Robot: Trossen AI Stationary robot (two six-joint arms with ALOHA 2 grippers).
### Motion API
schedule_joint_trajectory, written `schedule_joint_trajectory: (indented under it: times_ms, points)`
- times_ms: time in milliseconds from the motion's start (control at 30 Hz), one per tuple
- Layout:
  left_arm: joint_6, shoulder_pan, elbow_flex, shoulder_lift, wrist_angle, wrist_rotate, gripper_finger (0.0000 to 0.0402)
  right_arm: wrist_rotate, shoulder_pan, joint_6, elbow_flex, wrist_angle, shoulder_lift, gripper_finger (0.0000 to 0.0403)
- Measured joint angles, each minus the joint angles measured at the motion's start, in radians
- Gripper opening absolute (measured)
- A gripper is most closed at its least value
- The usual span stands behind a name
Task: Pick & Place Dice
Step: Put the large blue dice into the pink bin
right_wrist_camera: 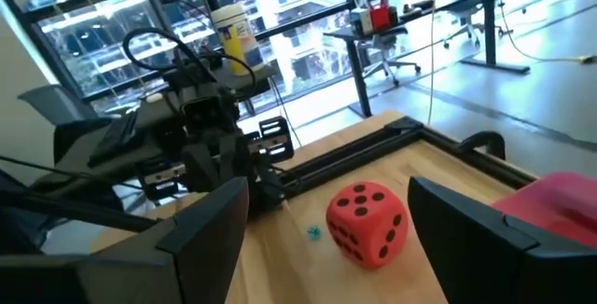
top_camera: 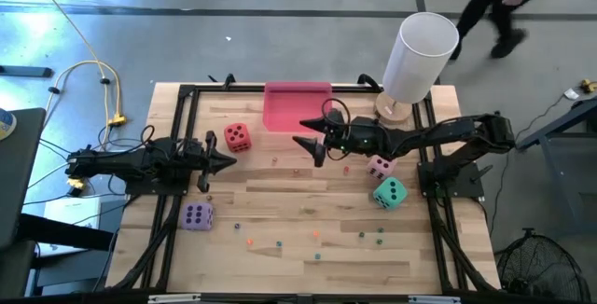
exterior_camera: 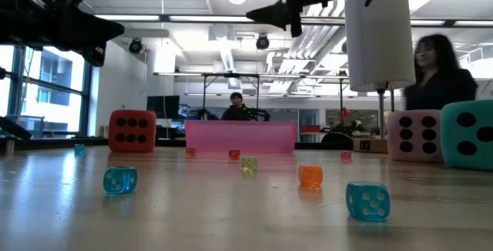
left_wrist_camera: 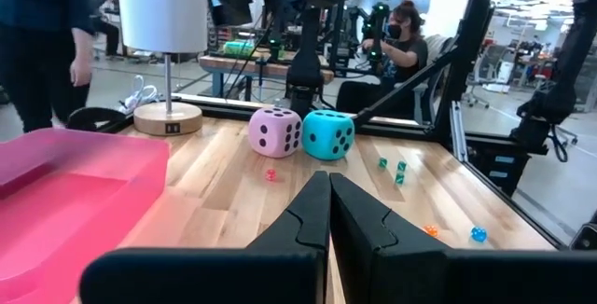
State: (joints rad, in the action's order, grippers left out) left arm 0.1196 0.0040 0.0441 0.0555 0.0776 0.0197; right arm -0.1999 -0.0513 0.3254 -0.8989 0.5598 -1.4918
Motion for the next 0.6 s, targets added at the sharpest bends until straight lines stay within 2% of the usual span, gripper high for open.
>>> schedule_joint_trajectory:
  times_ms: [200,367,533,600]
  points:
    - [0.000,0.000,0.000,0.000,0.000,0.059,0.0000,0.014,0.015,-0.160,0.000,0.007,0.000,0.0286]
    - [-0.001,0.000,0.000,0.000,0.000,0.065,0.0000,-0.008,0.068,-0.270,0.000,0.027,0.000,0.0286]
    - [-0.001,0.000,0.000,0.000,0.000,0.064,0.0000,0.099,0.127,-0.417,0.000,0.066,0.000,0.0286]
    - [0.000,0.000,0.000,0.000,0.000,0.064,0.0000,0.098,0.151,-0.438,0.000,0.077,0.000,0.0286]
